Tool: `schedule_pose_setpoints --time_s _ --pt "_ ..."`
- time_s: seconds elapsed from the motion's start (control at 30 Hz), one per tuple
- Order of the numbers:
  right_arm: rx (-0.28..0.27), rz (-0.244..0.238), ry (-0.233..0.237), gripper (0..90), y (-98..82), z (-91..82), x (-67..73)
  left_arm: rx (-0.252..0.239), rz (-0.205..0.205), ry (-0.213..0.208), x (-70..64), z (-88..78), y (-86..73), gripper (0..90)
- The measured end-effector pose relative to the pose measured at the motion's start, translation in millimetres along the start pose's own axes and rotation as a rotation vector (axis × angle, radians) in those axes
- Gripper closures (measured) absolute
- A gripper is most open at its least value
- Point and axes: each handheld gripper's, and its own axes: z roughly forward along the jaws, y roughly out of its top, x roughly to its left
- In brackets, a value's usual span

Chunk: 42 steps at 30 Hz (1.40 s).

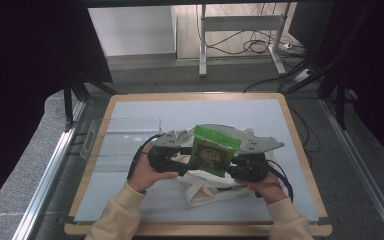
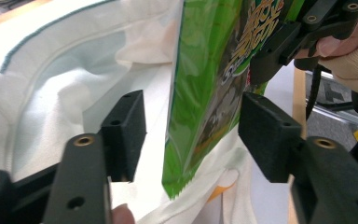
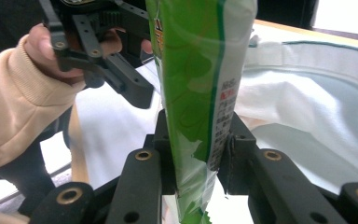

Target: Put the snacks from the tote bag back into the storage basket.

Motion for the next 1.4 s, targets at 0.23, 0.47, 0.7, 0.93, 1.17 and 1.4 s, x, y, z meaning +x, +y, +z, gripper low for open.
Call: schedule_pose_setpoints --time_s 0.23,0.47,0.7,0.93,1.17,1.4 --pt "-0.008 0.001 -0.038 71.3 1.3 -7.0 -2.6 -0.001 0.002 0.041 1.0 -2.6 -0.1 35.0" --pt "0.038 -0.02 -0.111 71.4 4.3 -10.7 -1.5 0.0 0.005 0.07 2.7 -5.9 -0.5 33.6" --pt "0.097 -0.056 -0.181 71.4 4.9 -10.0 0.0 -0.008 0.006 0.079 3.8 -9.1 -0.6 33.0" --pt "0.139 -0.08 -0.221 71.4 2.9 -7.2 -0.6 -0.021 0.002 0.087 5.1 -13.0 0.0 32.7" --pt "0.181 -0.11 -0.242 71.4 4.1 -4.8 0.2 -0.024 0.02 0.088 2.0 -20.0 7.3 30.3" --pt "0.251 -0.156 -0.232 71.4 15.4 -4.4 -0.9 -0.039 0.034 0.093 0.7 -24.7 16.3 29.9"
